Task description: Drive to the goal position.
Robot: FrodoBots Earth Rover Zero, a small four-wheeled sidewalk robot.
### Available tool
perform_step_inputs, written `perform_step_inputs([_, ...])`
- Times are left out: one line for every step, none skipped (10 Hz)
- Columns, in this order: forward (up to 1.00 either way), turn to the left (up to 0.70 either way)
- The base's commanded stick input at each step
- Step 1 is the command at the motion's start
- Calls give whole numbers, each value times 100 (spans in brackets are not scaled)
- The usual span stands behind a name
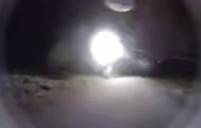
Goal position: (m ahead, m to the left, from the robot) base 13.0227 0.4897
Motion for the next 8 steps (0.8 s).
perform_step_inputs([3, -21])
perform_step_inputs([0, 0])
perform_step_inputs([1, 0])
perform_step_inputs([3, 0])
perform_step_inputs([1, 0])
perform_step_inputs([8, 0])
perform_step_inputs([38, 0])
perform_step_inputs([60, 0])
